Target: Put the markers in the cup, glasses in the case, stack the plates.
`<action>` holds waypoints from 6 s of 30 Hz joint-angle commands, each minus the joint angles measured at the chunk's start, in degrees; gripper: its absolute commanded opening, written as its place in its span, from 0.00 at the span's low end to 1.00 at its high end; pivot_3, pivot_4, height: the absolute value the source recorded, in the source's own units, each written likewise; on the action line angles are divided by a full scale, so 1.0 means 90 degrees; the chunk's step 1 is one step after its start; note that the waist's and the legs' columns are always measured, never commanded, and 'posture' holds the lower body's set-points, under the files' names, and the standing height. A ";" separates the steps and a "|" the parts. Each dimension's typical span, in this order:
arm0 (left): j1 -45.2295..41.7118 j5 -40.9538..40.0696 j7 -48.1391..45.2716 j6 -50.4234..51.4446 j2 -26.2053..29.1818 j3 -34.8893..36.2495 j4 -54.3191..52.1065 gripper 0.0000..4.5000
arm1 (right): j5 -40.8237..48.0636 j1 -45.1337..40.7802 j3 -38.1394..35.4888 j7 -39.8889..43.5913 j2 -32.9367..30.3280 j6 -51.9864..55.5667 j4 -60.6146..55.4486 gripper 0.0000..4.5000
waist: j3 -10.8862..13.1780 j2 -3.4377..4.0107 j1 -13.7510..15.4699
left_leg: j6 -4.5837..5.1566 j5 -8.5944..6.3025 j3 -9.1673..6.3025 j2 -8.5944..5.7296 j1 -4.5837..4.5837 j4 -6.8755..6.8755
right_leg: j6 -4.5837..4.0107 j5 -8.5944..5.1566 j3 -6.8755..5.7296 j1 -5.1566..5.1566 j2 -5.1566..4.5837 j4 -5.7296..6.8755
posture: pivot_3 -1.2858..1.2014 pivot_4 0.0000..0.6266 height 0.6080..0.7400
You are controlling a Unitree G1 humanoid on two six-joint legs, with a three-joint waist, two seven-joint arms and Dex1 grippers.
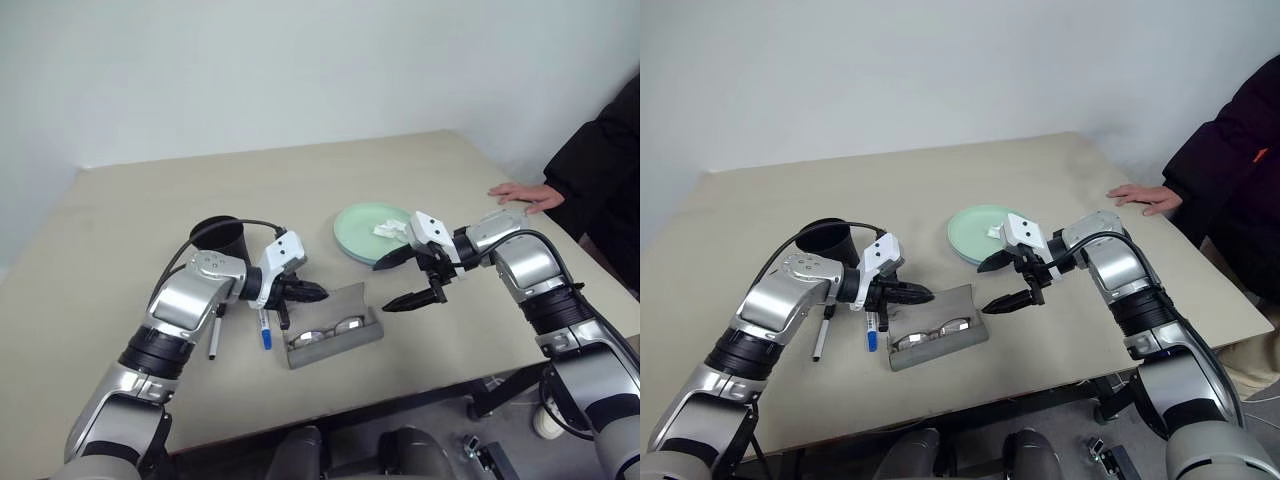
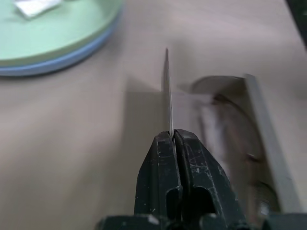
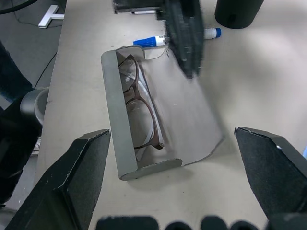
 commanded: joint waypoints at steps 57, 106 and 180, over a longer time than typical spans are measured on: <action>0.2059 -0.0370 0.0358 0.0845 0.0793 -0.0604 -0.2352 0.00 | 0.0110 0.0083 -0.0126 0.0010 -0.0091 0.0067 -0.0358 1.00 | -0.0005 0.0008 0.0001 | -0.0005 -0.0003 -0.0002 0.0003 0.0016 -0.0010 | -0.0002 -0.0002 0.0000 0.0009 0.0002 -0.0009 | 0.52 0.00 0.70; 0.1925 -0.0961 0.0337 0.0992 0.0921 -0.0267 -0.2190 0.45 | 0.0055 -0.0015 -0.0093 0.0008 -0.0056 0.0073 -0.0286 1.00 | -0.0016 0.0027 0.0006 | -0.0011 -0.0006 0.0003 0.0006 0.0060 -0.0036 | -0.0002 -0.0003 0.0002 0.0022 -0.0002 -0.0023 | 0.52 0.00 0.70; 0.0672 -0.6424 1.1677 0.6029 -0.0841 0.2834 -0.2395 0.45 | -0.0056 -0.0669 0.0033 0.0416 0.0323 -0.0629 0.0858 1.00 | 0.0007 -0.0036 -0.0002 | -0.0037 0.0010 -0.0016 -0.0002 0.0010 -0.0020 | -0.0029 0.0022 0.0014 0.0001 -0.0003 -0.0010 | 0.52 0.00 0.70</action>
